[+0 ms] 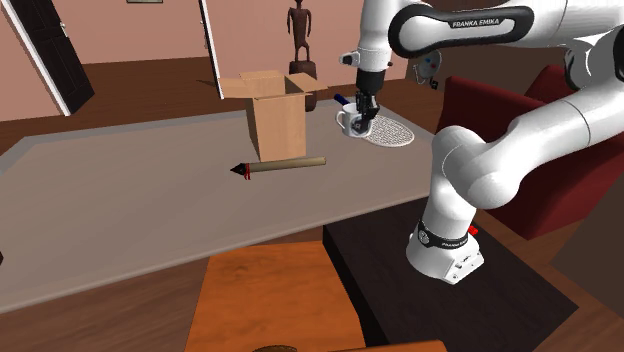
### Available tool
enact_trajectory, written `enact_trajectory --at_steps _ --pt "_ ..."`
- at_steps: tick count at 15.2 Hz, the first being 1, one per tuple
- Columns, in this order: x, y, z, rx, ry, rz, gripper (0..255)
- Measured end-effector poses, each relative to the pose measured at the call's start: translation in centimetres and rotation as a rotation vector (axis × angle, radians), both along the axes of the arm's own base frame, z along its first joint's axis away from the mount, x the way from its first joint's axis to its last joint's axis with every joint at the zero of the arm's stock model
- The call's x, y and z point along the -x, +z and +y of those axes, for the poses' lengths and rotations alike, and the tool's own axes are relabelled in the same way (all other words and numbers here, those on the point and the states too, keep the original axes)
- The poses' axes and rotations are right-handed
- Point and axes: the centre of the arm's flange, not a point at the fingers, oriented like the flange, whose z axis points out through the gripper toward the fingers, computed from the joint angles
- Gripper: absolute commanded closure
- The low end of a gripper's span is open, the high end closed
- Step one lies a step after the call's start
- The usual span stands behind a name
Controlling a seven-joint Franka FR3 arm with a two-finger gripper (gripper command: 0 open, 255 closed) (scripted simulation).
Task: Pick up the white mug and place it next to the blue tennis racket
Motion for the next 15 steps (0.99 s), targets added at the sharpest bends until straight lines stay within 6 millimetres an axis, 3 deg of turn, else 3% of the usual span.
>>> enact_trajectory --at_steps 12,15 --pt "14.3 0.3 -6.9 0.0 0.0 0.0 255" --pt "15.7 -1.0 -7.2 0.0 0.001 0.001 255"
